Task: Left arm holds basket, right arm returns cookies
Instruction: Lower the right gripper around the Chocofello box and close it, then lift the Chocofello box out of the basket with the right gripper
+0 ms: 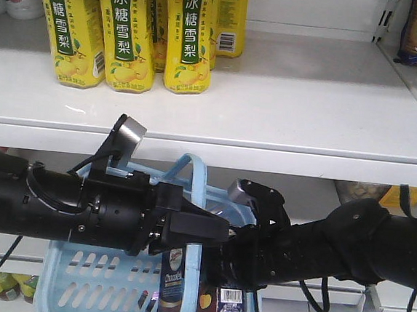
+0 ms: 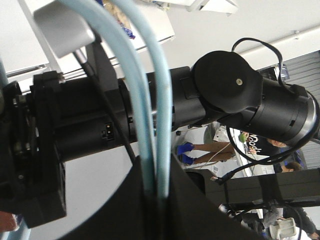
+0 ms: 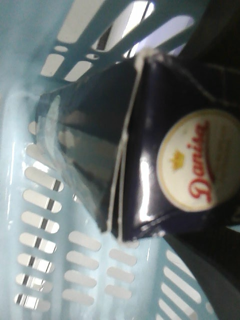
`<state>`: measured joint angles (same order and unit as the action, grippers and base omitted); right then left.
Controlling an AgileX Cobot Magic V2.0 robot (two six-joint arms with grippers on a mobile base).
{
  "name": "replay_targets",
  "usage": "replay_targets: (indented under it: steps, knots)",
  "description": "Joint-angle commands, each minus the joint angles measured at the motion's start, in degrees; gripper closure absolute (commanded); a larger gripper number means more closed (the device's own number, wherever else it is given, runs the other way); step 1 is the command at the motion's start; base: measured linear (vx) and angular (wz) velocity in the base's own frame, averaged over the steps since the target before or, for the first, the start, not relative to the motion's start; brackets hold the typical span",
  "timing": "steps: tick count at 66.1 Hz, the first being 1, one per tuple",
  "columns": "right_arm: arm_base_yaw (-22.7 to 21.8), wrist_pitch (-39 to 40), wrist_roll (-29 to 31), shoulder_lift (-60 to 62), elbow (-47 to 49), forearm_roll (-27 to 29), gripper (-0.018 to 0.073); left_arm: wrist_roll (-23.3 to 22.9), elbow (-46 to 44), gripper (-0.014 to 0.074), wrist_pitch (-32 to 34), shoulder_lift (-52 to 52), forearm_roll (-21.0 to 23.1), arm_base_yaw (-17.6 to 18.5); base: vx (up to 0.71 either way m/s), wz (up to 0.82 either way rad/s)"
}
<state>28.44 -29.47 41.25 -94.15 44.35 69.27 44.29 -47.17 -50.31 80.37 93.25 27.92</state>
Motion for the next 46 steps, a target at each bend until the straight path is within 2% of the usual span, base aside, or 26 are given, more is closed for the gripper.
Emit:
replay_targets:
  steps: [1, 8, 28, 36, 46]
  knots:
    - [-0.3, 2.6, 1.6, 0.3, 1.3, 0.0, 0.0117, 1.3, -2.5, 0.0599, -2.9, -2.4, 6.8, 0.0, 0.00, 0.00]
    - [-0.4, 3.3, 1.7, 0.2, 1.3, 0.0, 0.0167, 1.3, -2.5, 0.0599, -2.9, -2.4, 6.8, 0.0, 0.00, 0.00]
    - [-0.4, 1.0, 1.8, 0.2, 1.4, 0.0, 0.0385, 1.3, -2.5, 0.0599, -2.9, -2.4, 6.8, 0.0, 0.00, 0.00]
    - [-0.5, 0.2, 2.1, 0.8, 1.4, -0.4, 0.0423, 1.3, -2.5, 0.0599, -2.9, -2.4, 6.8, 0.0, 0.00, 0.00]
    - [-0.5, 0.5, 2.1, 3.9, 1.4, -0.4, 0.0428, 1.3, -2.5, 0.0599, -2.9, -2.4, 6.8, 0.0, 0.00, 0.00]
